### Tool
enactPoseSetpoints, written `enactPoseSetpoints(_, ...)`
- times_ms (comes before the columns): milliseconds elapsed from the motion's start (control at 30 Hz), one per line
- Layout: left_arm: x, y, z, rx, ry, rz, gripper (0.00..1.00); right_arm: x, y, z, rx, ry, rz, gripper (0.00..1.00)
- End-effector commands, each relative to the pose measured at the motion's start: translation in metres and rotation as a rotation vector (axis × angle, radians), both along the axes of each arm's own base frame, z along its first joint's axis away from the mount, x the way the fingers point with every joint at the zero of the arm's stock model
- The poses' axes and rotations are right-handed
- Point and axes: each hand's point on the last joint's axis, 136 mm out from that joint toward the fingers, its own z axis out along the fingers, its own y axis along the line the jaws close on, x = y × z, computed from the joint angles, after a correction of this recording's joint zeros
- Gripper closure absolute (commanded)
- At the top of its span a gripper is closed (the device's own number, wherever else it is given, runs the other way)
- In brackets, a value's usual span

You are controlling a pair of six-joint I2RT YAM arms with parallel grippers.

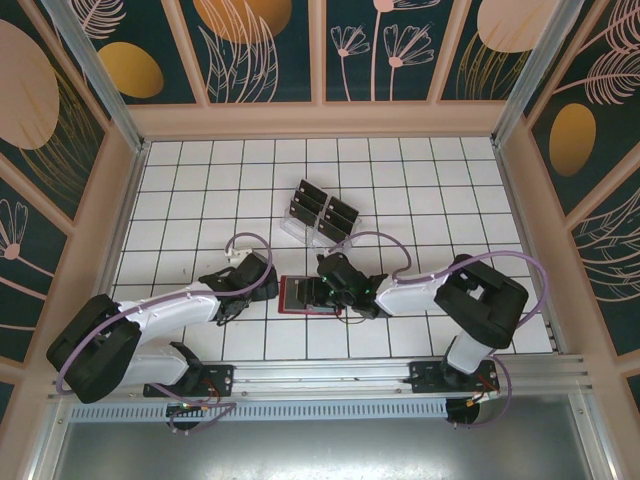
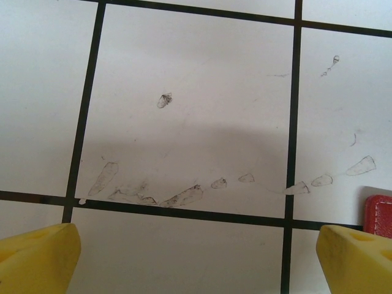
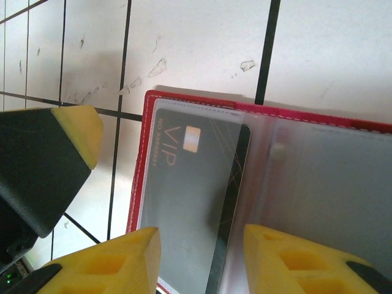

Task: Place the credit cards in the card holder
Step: Insert the credit card into the card slot.

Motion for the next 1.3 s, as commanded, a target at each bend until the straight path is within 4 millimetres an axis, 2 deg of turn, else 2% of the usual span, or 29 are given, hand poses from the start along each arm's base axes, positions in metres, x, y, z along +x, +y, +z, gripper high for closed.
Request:
enactPoseSetpoints(0,-0.003,0.000,0.000,0.015,0.013,-0.021,0.01,0.001,-0.003,0.010,-0.007,-0.026,-0.006,0.63)
enactPoseSetpoints(100,-0.006,-0.001,-0.004,0.008,0.026,-0.028,0.02,0.001,0.000,0.012,-0.008,-0.029,-0.002,0.65)
enactPoseSetpoints(367,-0.008,-0.005,-0.012,-0.009,0.042,-0.045,0.02,0.001,0.000,0.000,-0.033,-0.010,-0.010,0.65)
enactPoseSetpoints(900,-0.011,-0.007,-0.019,-0.028,0.050,-0.050,0.02,0.006,0.020,-0.007,-0.036,0.010,0.023,0.68)
enactPoseSetpoints(1033,-0.008,-0.008,-0.017,-0.032,0.042,-0.048,0.01,0.008,0.023,0.002,-0.022,-0.002,0.029,0.68)
enactPoseSetpoints(1100,-0.007,-0.009,-0.013,-0.035,0.032,-0.048,0.01,0.010,0.020,0.014,-0.008,-0.027,0.019,0.68)
enactPoseSetpoints(1200,-0.003,-0.011,-0.004,-0.042,0.011,-0.052,0.01,0.013,0.009,0.032,-0.018,-0.069,-0.004,0.63)
enactPoseSetpoints(1267,-0.001,-0.013,0.004,-0.050,-0.006,-0.062,0.01,0.014,-0.004,0.036,-0.055,-0.093,-0.022,0.60)
